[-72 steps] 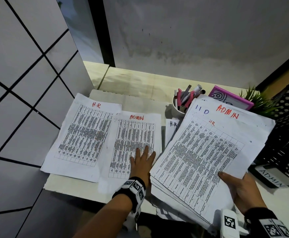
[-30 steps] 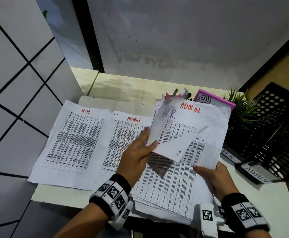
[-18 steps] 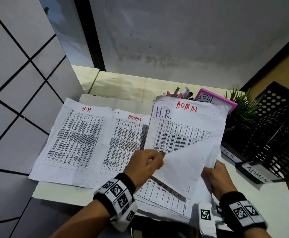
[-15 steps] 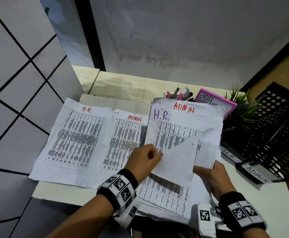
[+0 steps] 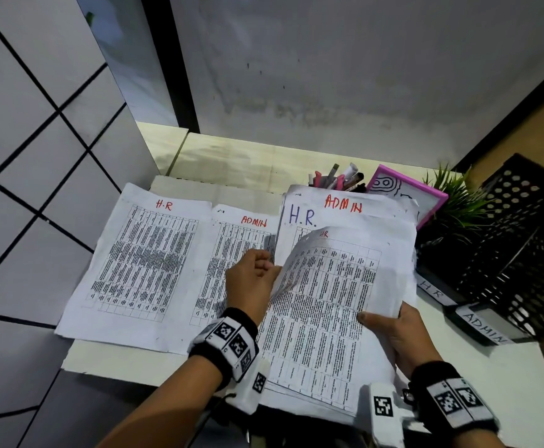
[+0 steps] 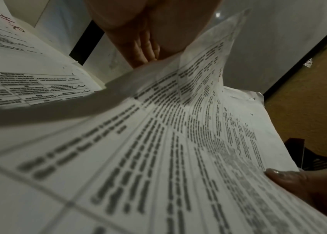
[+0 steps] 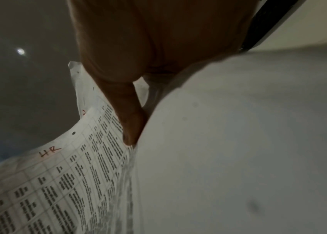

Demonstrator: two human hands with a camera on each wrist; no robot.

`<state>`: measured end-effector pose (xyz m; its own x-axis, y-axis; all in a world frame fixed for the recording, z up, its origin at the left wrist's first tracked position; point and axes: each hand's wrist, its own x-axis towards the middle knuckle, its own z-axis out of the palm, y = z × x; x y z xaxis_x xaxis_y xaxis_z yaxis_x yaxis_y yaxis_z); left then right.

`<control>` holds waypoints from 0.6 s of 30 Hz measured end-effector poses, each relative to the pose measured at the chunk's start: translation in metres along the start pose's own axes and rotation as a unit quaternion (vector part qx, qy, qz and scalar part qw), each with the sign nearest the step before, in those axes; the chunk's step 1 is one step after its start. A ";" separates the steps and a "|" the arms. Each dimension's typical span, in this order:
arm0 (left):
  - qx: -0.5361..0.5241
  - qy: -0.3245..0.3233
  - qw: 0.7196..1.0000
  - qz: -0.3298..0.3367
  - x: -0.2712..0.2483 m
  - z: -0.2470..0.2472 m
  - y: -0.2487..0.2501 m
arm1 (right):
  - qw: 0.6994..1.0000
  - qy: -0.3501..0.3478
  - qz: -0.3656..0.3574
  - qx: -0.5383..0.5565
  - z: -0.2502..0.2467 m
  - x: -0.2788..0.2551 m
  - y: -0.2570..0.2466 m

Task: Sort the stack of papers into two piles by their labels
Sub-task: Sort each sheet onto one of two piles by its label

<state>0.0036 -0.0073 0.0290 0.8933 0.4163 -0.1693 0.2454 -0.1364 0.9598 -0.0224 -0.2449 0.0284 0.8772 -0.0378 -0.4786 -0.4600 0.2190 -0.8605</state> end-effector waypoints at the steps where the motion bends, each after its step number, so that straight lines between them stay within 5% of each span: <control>1: 0.005 -0.006 1.000 0.014 0.000 -0.001 -0.002 | 1.000 -0.004 0.002 -0.003 0.000 0.001 0.001; 7: 0.040 -0.078 0.982 0.168 -0.013 -0.017 -0.014 | 1.000 0.016 0.009 0.018 -0.008 0.003 0.004; 11: 0.119 -0.142 0.934 0.304 -0.027 -0.025 -0.016 | 1.000 0.004 0.010 0.016 -0.010 0.004 0.007; 18: 0.079 -0.290 0.939 0.165 -0.041 -0.037 -0.011 | 1.000 -0.014 0.015 0.015 -0.009 0.002 0.005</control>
<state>-0.0499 0.0107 0.0341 0.9742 -0.2255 -0.0069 -0.0681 -0.3229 0.9440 -0.0242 -0.2528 0.0214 0.8672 -0.0033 -0.4980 -0.4817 0.2485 -0.8404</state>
